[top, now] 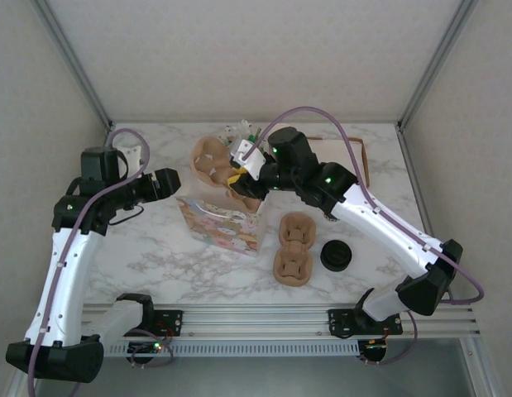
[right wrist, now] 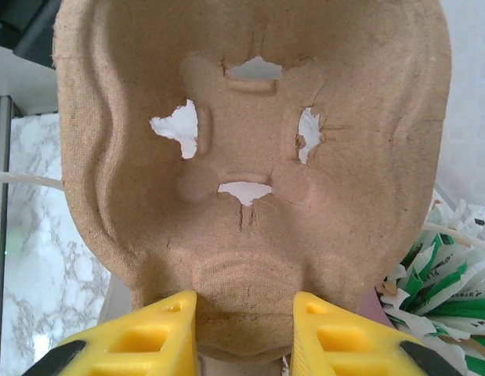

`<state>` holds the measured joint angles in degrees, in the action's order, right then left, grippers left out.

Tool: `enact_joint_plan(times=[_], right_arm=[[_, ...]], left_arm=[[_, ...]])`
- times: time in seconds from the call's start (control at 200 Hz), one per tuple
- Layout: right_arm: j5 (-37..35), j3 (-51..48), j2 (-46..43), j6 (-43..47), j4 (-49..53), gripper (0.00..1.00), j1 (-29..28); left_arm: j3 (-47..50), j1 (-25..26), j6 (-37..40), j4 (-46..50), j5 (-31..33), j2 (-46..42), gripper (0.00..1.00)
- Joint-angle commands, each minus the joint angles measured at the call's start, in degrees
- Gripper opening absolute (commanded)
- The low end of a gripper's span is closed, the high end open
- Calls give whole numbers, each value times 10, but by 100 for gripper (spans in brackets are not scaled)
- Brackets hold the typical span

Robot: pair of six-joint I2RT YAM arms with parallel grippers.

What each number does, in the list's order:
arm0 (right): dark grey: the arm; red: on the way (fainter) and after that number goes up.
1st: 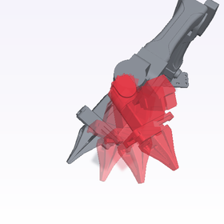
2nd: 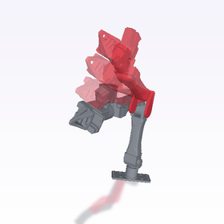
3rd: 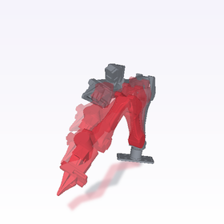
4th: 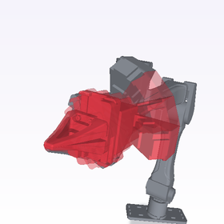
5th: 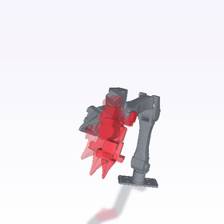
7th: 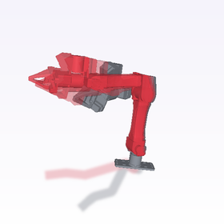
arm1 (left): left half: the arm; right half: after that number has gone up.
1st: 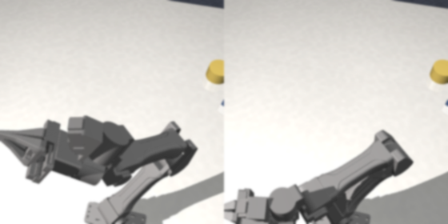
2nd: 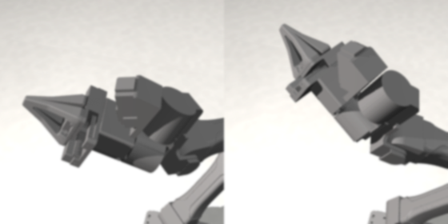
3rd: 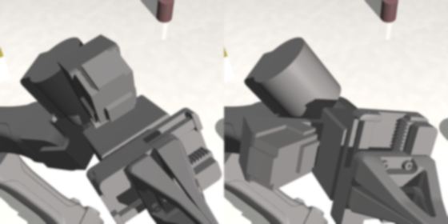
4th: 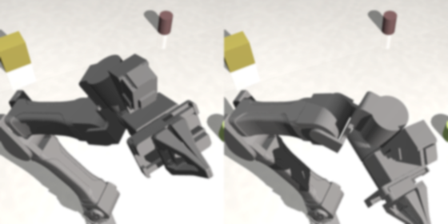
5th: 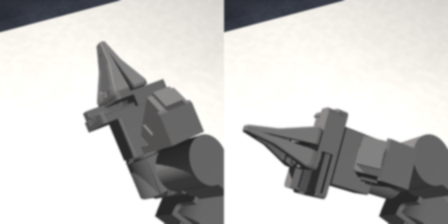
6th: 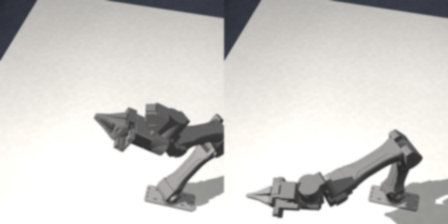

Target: Pack the takeout coffee

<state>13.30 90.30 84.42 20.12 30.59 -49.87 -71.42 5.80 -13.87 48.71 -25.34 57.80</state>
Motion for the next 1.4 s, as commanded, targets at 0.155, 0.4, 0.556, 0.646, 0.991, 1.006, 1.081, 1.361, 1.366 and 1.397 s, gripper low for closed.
enact_joint_plan(times=[0.155, 0.4, 0.556, 0.646, 0.991, 1.006, 1.081, 1.361, 1.366, 1.397], right_arm=[[-4, 24, 18, 30, 48, 29, 0], [-11, 37, 28, 52, 77, 30, -4], [-21, 53, 42, 66, 104, 29, -11], [-27, 63, 53, 68, 117, 30, -15], [-58, 106, 93, 77, 168, 30, -24], [-58, 106, 93, 77, 169, 30, -24], [-58, 107, 95, 74, 167, 30, -24], [-59, 106, 100, 74, 168, 30, -25], [-59, 107, 100, 74, 169, 30, -25], [-59, 106, 100, 74, 169, 30, -25]], left_arm=[[11, 5, 6, 0, -9, 6, 78], [12, 5, 7, 1, 4, 13, 78], [14, 6, 7, 0, 7, 17, 78], [14, 5, 7, 0, 10, 16, 78], [15, 5, 11, -1, 22, 27, 78], [15, 5, 11, -1, 21, 27, 78], [17, 6, 10, -6, 11, 27, 78], [24, 5, 11, -20, -46, 31, 73], [23, 5, 11, -21, -46, 31, 73], [25, 5, 11, -22, -49, 32, 73]])
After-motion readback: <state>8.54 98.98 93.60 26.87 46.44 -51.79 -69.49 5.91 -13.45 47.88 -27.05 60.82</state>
